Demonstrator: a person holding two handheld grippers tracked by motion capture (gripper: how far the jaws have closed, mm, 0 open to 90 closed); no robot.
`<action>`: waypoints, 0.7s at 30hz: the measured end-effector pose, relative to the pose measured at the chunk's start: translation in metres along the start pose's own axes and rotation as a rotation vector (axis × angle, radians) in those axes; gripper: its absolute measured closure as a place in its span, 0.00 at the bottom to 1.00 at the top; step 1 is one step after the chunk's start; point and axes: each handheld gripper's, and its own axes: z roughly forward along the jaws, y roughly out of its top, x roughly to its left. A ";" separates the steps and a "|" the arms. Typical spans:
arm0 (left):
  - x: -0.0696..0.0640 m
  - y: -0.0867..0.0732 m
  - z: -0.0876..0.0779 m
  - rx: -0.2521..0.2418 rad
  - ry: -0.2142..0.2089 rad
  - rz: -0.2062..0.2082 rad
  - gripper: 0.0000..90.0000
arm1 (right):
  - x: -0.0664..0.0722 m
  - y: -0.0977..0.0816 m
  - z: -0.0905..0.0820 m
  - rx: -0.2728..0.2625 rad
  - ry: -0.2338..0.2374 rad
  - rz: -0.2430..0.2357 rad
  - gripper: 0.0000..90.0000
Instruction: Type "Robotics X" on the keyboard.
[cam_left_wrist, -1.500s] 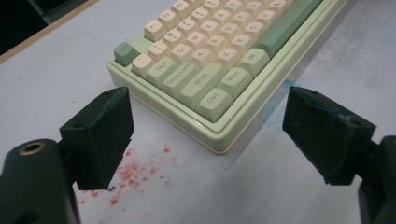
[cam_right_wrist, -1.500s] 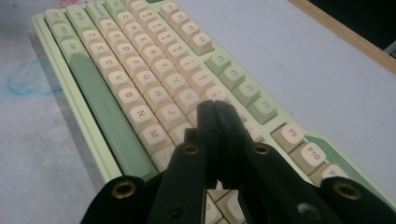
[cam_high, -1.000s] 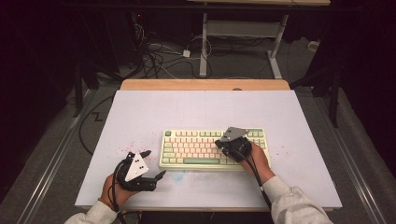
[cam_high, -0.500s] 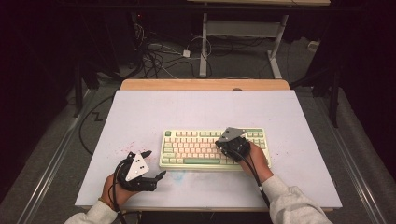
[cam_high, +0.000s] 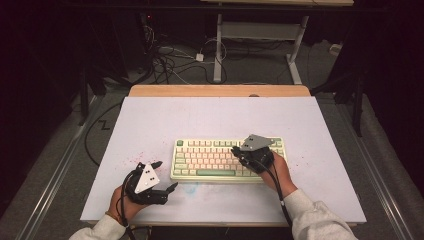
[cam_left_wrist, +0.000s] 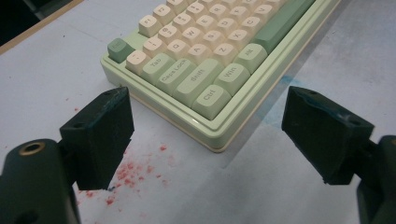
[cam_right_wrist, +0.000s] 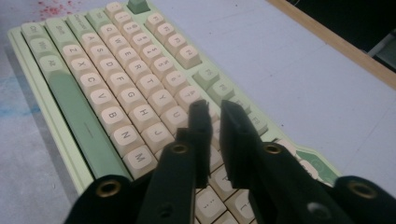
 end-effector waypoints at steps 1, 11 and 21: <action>0.000 0.000 0.000 0.000 0.000 0.000 0.18 | 0.000 0.000 -0.003 -0.011 0.004 -0.004 0.87; 0.000 0.000 0.000 0.006 -0.001 -0.001 0.18 | 0.002 0.001 -0.011 -0.069 0.001 0.001 0.41; 0.001 0.001 -0.002 0.001 0.004 -0.002 0.18 | 0.005 -0.001 -0.028 -0.163 -0.017 0.029 0.18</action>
